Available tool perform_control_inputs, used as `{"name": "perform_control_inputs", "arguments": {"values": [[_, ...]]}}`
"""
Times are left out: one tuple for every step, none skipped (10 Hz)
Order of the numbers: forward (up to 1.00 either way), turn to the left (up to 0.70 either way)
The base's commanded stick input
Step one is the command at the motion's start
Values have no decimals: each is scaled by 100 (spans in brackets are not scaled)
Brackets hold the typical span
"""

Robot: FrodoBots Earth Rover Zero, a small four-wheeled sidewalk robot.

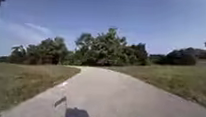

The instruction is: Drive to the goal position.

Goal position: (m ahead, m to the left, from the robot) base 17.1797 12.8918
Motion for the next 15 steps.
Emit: {"name": "perform_control_inputs", "arguments": {"values": [[100,3],[100,3],[100,3],[100,3],[100,3],[100,3],[100,3],[100,3],[100,3],[100,3],[100,3],[100,3],[100,3],[100,3],[100,2]]}}
